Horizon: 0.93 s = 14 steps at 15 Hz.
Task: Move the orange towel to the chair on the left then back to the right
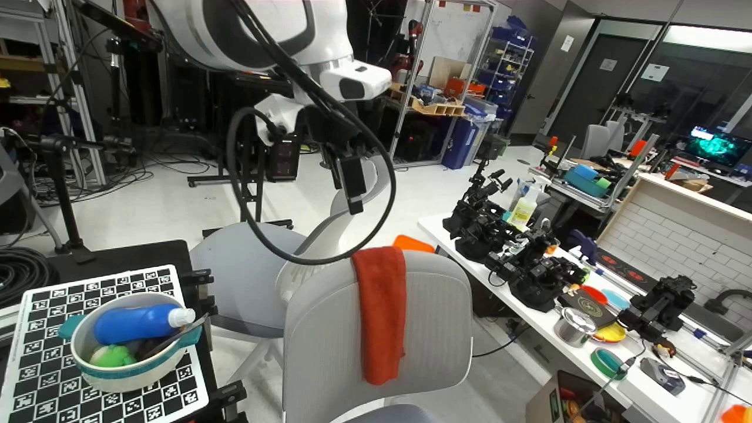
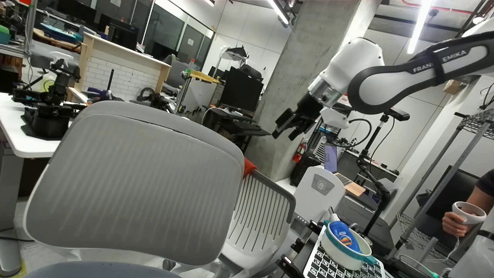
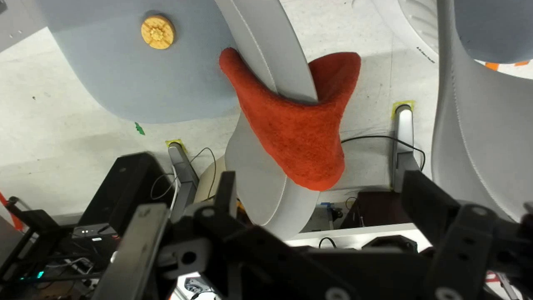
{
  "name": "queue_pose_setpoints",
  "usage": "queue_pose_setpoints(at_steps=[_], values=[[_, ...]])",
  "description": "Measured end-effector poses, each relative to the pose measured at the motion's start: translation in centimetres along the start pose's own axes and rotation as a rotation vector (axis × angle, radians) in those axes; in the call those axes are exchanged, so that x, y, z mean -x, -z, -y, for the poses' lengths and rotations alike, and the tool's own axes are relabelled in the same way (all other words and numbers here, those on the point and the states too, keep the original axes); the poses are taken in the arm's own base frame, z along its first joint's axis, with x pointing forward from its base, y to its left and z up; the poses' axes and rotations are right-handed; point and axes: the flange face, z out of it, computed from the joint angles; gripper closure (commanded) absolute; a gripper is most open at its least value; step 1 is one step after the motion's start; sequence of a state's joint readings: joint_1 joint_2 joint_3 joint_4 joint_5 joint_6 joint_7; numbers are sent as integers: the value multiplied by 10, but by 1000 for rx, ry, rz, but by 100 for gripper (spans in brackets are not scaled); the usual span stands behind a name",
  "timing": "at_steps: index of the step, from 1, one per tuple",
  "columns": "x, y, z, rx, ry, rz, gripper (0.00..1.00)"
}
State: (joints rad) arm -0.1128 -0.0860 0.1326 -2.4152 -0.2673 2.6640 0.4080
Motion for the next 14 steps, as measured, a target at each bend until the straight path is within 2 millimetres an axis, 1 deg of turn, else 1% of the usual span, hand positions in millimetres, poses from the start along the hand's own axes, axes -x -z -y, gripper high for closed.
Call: queue_pose_setpoints(at_steps=[3, 5, 7, 11, 13, 14], values=[[-30, -33, 20, 12, -9, 9, 0], [-44, -53, 30, 42, -33, 27, 0], [-52, -75, 38, 72, -57, 60, 0], [-60, -117, 54, 108, -74, 109, 0], [-68, -131, 58, 117, -76, 116, 0], [-74, -134, 59, 122, -81, 117, 0]])
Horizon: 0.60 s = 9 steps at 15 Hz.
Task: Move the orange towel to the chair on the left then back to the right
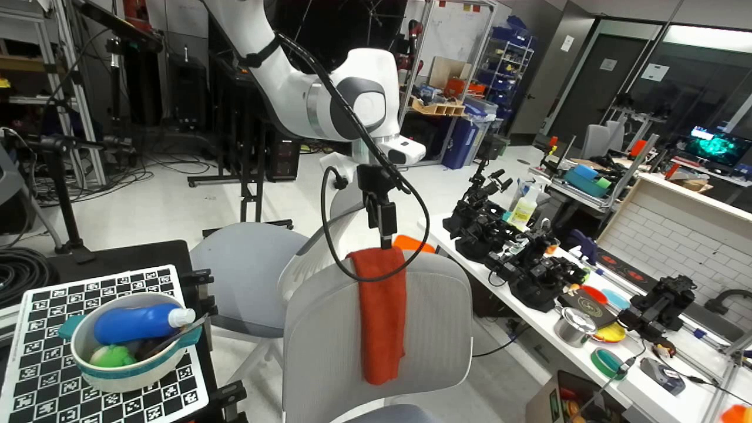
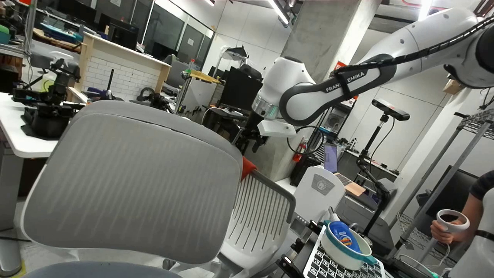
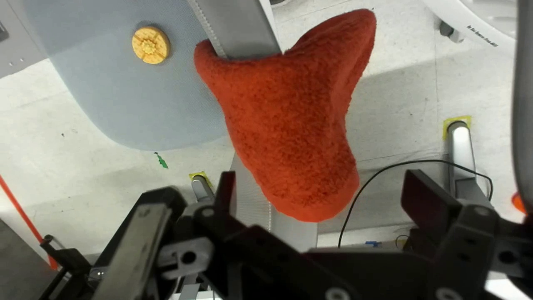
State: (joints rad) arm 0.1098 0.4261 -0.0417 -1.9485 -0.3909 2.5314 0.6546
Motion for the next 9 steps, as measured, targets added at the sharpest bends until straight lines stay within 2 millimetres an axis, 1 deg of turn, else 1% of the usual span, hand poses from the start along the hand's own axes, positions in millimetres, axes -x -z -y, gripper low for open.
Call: queue_pose_setpoints(at_steps=[5, 9], values=[[-23, -6, 13, 10, -29, 16, 0], [-28, -8, 18, 20, -43, 41, 0]])
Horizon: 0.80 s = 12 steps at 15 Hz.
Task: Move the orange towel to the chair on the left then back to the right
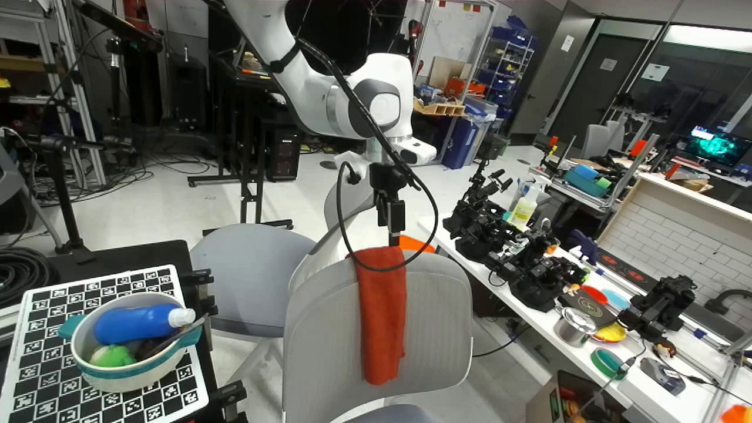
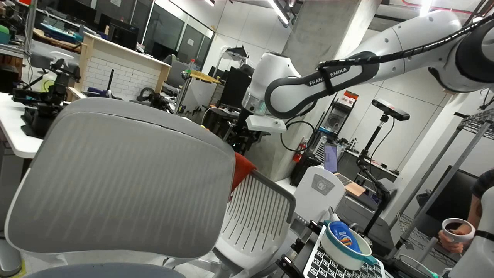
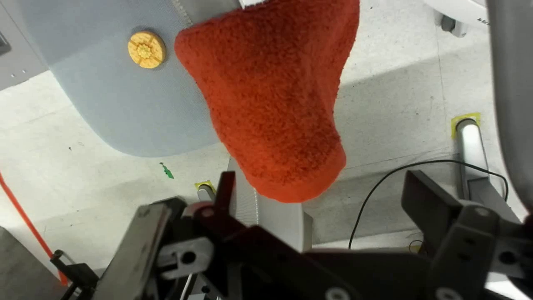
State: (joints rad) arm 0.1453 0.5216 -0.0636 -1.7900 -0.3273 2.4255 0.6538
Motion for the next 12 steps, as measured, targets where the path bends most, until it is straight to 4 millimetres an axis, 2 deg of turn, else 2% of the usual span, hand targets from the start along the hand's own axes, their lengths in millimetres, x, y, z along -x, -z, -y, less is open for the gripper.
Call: queue_pose_setpoints(at_steps=[12], values=[[21, 2, -14, 46, -6, 56, 0]])
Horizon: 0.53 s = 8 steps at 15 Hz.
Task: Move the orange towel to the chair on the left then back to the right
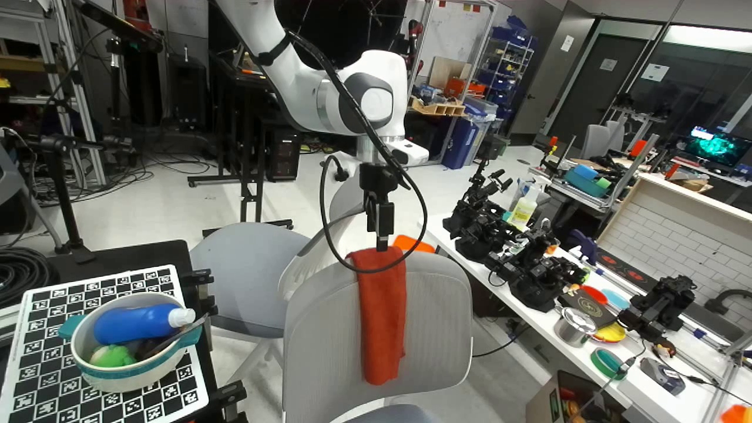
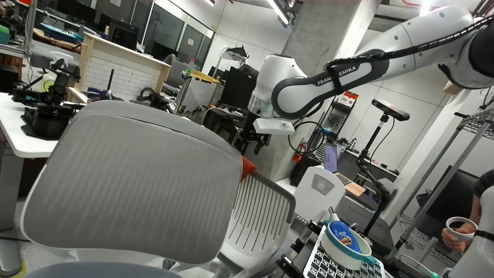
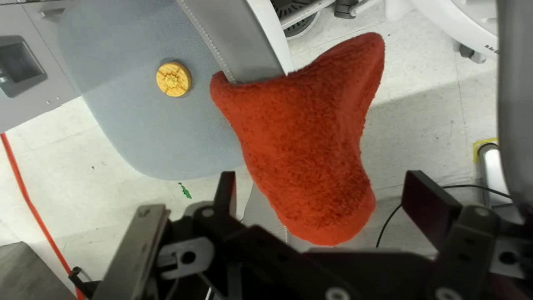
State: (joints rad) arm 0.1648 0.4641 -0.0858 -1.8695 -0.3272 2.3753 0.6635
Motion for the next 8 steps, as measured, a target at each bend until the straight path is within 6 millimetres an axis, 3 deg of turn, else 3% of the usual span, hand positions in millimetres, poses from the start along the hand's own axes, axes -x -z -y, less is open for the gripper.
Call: queue_pose_setpoints(at_steps=[1, 2, 4, 8], values=[[1, -2, -2, 2, -1, 3, 5], [1, -3, -3, 4, -2, 4, 26], [1, -3, -4, 5, -3, 4, 31], [1, -3, -4, 3, -3, 2, 58]])
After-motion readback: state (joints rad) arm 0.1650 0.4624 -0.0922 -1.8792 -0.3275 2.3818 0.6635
